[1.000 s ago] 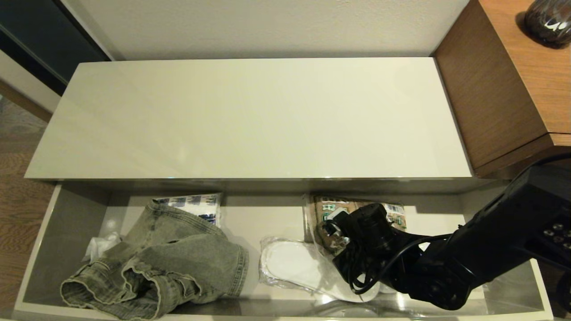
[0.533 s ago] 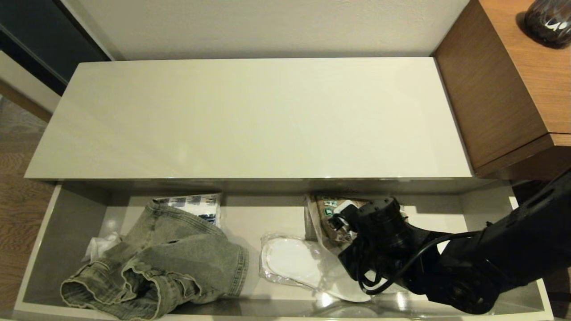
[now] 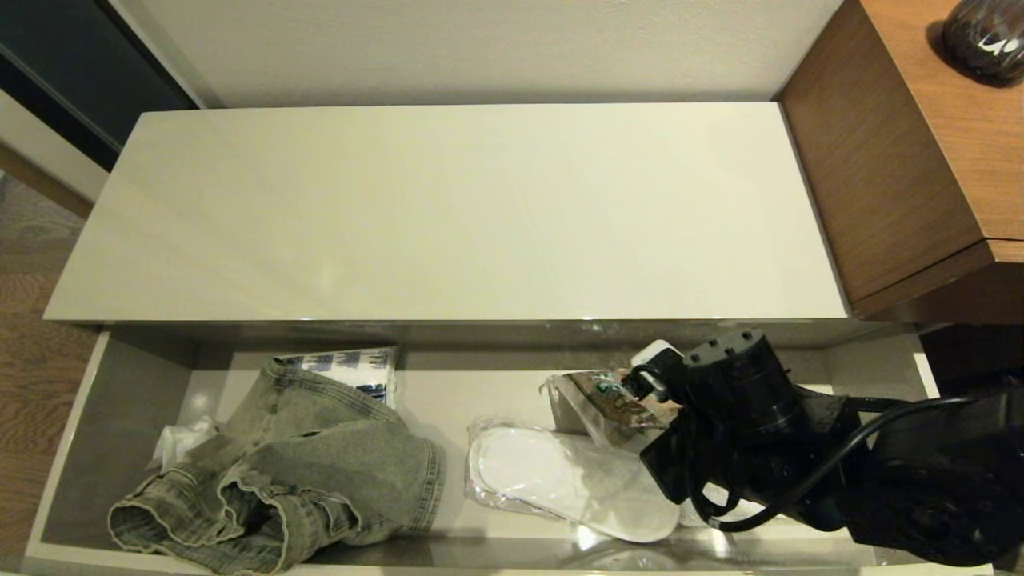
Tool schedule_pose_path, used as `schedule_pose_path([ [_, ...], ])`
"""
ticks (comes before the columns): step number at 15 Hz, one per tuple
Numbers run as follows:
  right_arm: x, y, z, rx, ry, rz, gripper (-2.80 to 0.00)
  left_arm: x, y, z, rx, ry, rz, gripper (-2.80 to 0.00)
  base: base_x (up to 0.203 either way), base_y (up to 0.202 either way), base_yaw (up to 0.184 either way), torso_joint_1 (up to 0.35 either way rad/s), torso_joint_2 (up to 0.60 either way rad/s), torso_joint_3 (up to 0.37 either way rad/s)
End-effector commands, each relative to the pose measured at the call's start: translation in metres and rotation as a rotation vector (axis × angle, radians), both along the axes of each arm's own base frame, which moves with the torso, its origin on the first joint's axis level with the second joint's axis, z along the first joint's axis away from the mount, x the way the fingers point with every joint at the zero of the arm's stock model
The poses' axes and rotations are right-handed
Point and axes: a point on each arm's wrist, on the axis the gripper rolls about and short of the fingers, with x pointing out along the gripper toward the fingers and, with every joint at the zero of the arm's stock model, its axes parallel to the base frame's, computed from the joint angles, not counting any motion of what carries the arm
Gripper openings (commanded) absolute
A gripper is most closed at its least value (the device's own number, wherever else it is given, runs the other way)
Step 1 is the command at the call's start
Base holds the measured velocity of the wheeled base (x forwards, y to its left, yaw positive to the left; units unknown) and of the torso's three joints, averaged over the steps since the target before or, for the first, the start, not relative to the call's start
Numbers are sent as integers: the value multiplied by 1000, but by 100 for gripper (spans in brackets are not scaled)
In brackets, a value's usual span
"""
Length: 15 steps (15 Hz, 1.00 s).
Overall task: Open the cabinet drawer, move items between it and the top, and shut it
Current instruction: Take out the solid drinks from the drawer
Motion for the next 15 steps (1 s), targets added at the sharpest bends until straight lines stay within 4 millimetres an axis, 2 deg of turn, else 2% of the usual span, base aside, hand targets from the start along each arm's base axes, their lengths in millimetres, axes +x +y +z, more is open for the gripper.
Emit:
schedule_pose_path([
  [1, -16, -5, 19, 40, -6, -2, -280, 0, 0, 0, 3, 0, -1, -280, 0, 0, 0, 0, 0, 0],
  [7, -42, -15, 41, 43, 26, 11, -280, 0, 0, 0, 2, 0, -1, -280, 0, 0, 0, 0, 0, 0],
  [9, -43, -16, 42, 45, 29, 9, -280, 0, 0, 0, 0, 0, 0, -280, 0, 0, 0, 0, 0, 0],
  [15, -60, -28, 79, 66, -12, -3, -280, 0, 0, 0, 2, 0, 0, -280, 0, 0, 0, 0, 0, 0],
])
